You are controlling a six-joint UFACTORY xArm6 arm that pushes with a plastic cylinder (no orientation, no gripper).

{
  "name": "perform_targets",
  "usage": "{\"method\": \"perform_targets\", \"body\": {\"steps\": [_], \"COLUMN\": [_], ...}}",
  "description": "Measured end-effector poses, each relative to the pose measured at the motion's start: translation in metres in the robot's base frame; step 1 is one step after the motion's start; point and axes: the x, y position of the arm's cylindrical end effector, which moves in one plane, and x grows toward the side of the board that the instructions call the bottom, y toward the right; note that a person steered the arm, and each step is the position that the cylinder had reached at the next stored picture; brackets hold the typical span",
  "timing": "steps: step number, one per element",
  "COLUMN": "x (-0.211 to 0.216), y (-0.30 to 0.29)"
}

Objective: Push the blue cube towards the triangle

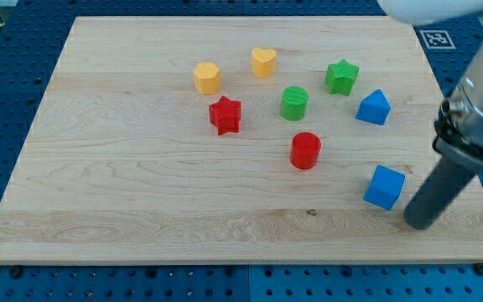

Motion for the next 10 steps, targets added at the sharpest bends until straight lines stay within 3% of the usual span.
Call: {"method": "perform_targets", "body": {"steps": [2,3,5,7,10], "x": [-0.005,-0.014,-0.018,-0.015,-0.033], "y": [-0.031,0.000,0.008,-0.050,-0.007]}}
